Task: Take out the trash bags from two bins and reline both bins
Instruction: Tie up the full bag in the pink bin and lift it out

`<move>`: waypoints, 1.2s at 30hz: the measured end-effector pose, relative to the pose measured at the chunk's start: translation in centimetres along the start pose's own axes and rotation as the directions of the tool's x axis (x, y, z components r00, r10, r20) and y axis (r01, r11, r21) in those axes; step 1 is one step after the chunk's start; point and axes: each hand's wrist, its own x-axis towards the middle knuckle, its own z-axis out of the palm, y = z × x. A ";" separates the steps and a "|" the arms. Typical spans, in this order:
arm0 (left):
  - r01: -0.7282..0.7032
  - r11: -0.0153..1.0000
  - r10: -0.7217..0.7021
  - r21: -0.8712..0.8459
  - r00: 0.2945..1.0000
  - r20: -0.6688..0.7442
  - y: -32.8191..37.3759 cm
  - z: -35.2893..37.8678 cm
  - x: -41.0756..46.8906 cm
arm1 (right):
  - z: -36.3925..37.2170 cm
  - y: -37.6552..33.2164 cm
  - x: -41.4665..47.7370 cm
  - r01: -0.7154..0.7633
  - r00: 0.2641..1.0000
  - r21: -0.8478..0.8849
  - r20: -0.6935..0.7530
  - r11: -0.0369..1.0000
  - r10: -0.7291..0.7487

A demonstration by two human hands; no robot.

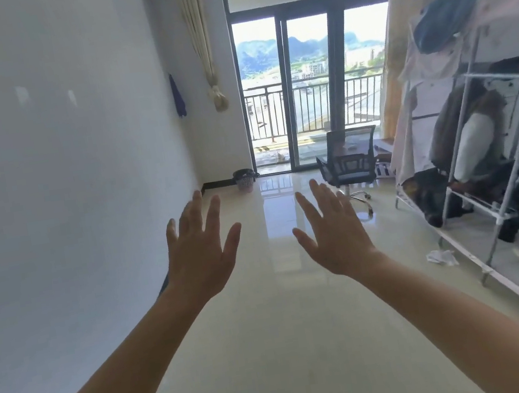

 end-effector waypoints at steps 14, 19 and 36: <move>-0.017 0.999 0.019 -0.027 0.998 0.063 -9.4 23.4 36.1 | 22.7 11.0 34.9 -0.051 0.998 -0.003 0.022 0.999 0.051; -0.019 0.999 0.022 -0.029 0.995 0.096 -9.9 36.1 48.2 | 33.6 18.1 45.5 -0.090 0.996 0.025 0.012 0.996 0.090; 0.153 0.988 -0.152 -0.010 0.986 0.067 -25.5 65.9 88.1 | 65.3 30.7 91.5 -0.079 0.990 0.167 0.127 0.983 0.058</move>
